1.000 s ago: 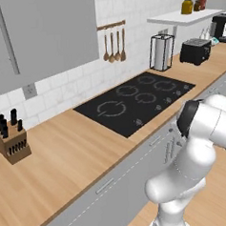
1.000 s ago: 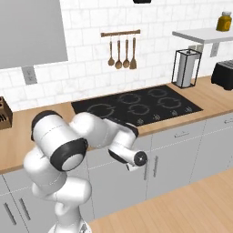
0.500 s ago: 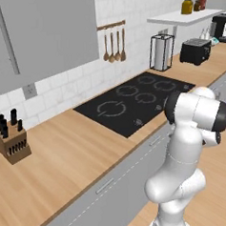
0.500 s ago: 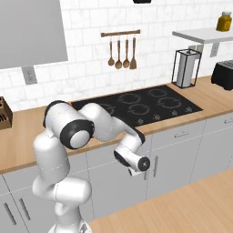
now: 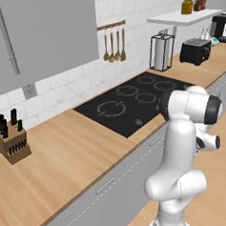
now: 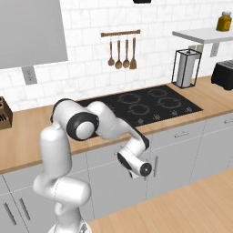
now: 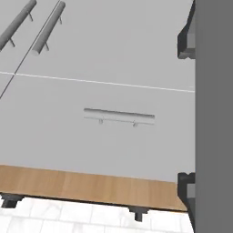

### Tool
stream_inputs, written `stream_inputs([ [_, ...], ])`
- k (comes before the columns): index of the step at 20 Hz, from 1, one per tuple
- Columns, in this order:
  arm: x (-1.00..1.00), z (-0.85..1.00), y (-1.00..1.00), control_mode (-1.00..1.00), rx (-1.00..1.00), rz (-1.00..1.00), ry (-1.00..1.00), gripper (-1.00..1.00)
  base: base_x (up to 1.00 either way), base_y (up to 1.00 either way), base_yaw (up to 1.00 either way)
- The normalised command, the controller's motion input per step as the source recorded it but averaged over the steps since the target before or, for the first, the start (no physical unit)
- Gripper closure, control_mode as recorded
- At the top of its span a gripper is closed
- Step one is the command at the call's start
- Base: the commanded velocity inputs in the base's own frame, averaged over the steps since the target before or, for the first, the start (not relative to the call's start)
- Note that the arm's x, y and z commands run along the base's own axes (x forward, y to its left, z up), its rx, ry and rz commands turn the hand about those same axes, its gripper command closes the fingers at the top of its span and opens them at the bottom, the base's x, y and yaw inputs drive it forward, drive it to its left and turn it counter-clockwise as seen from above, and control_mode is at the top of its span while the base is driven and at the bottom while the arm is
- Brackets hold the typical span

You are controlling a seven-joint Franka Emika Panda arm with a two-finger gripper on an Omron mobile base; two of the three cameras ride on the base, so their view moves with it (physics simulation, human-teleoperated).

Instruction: Take a straw from the drawer in front and place it inside the glass cup on the dining counter.

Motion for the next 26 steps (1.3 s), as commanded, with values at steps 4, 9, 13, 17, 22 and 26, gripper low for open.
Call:
stream_inputs([
  [4, 0.45, -0.03, 0.11, -1.0, 0.05, 0.0, 0.0, -1.0, 0.0, 0.0, 0.0],
  [9, 0.36, -0.31, 0.14, -1.0, 0.01, 0.0, 0.0, -1.0, 0.0, 0.0, 0.0],
  [13, 0.14, -0.36, 0.03, -1.0, 0.0, 0.0, -0.05, -1.0, 0.0, 0.0, 0.0],
  [17, 0.09, -0.14, 0.01, -1.0, 0.02, 0.0, -0.09, -1.0, 0.0, 0.0, 0.0],
  [22, 0.14, 0.0, 0.0, -1.0, 0.05, 0.0, -0.07, -1.0, 0.0, 0.0, 0.0],
  [26, 0.27, -0.06, 0.05, -1.0, 0.0, 0.0, -0.02, -1.0, 0.0, 0.0, 0.0],
])
